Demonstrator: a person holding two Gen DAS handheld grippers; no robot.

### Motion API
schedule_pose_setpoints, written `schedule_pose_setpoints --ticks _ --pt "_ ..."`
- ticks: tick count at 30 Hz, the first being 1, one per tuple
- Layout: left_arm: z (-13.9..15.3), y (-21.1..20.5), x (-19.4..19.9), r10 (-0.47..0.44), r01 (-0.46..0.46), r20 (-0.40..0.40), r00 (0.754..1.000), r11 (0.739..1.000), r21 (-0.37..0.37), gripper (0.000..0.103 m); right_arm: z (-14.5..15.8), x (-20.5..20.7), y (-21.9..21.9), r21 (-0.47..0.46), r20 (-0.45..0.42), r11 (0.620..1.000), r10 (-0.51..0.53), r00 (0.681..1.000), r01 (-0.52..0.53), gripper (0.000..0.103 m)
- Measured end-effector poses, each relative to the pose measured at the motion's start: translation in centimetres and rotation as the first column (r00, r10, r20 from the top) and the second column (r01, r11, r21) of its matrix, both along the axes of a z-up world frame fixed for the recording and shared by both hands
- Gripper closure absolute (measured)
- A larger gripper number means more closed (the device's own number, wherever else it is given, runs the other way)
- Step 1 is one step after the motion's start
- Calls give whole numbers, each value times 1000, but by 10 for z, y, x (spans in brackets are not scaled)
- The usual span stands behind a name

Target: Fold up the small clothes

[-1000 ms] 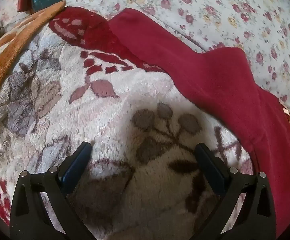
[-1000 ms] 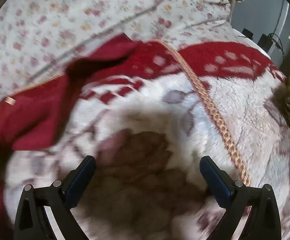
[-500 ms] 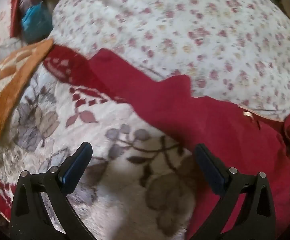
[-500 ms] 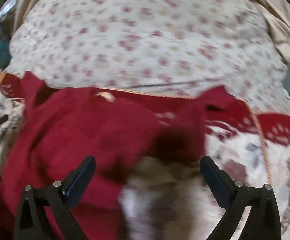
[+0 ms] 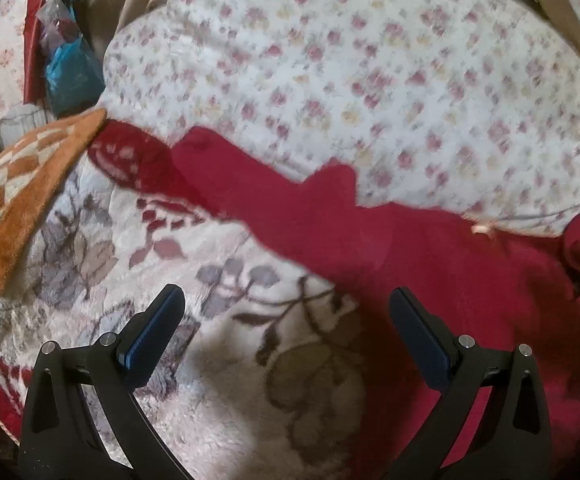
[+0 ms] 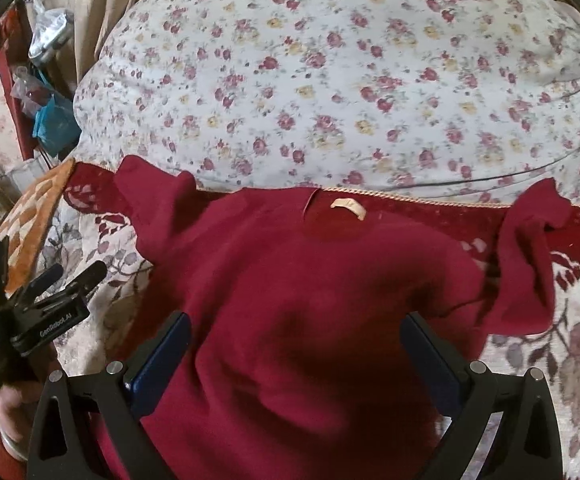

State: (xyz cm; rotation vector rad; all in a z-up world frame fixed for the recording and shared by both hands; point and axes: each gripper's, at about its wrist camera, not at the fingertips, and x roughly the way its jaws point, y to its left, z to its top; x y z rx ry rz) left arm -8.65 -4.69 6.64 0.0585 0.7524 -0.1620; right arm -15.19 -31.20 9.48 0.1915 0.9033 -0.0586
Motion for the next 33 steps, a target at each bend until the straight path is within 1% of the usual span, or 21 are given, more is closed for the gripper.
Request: schedule_pose_setpoints --ticks 1,2,4,5,8,12,15,18,21,22,23,24,25,27,30,33 --pt "-4 0 9 -17 17 -48 999 1000 -5 1 -6 10 6 -17 -11 1000 -11 1000 10 0" --pt "-7 2 15 -25 23 -70 997 999 -27 1 -10 14 9 -24 -17 1000 -13 1000 13 0" --pt "-11 10 24 16 -20 -69 997 998 -52 1 -19 25 14 -24 -33 1000 -18 999 17 0" --pt "-13 13 27 22 -26 -68 997 998 -59 1 -24 30 17 -25 -41 1000 -12 999 11 0" --pt "-18 15 36 28 -31 -80 996 999 -37 1 -36 45 29 -44 -55 999 7 998 -9 0" --pt "-20 19 45 38 -44 -102 994 997 -62 1 -48 60 43 -62 -71 997 40 997 -44 0" --pt "-20 22 52 51 -58 -111 993 996 -65 1 -55 71 51 -42 -71 998 46 996 -49 0" --pt "-22 27 58 67 -73 -128 990 996 -47 1 -56 83 65 -29 -63 998 62 996 -64 0" --pt "-21 41 64 112 -117 -128 985 992 -35 1 -55 93 78 -27 -55 996 86 995 -88 2" --pt "-19 48 67 142 -146 -121 982 989 -24 1 -53 99 84 -16 -49 995 102 994 -103 6" --pt "-17 57 70 175 -177 -112 978 984 -12 1 -52 103 88 -6 -43 993 116 992 -116 11" --pt "-16 64 72 207 -208 -100 973 978 1 1 -51 108 93 6 -36 991 134 990 -134 13" --pt "-14 74 74 249 -249 -82 965 968 19 1 -50 114 98 13 -32 989 147 989 -147 17" --pt "-13 90 79 297 -297 -77 952 955 22 1 -46 129 115 29 -13 983 183 983 -182 18" --pt "-15 110 86 320 -322 -102 942 947 -6 1 -42 150 140 33 14 972 231 973 -231 18" --pt "-15 116 93 325 -328 -107 940 945 -8 1 -44 175 165 8 8 963 271 963 -271 18"
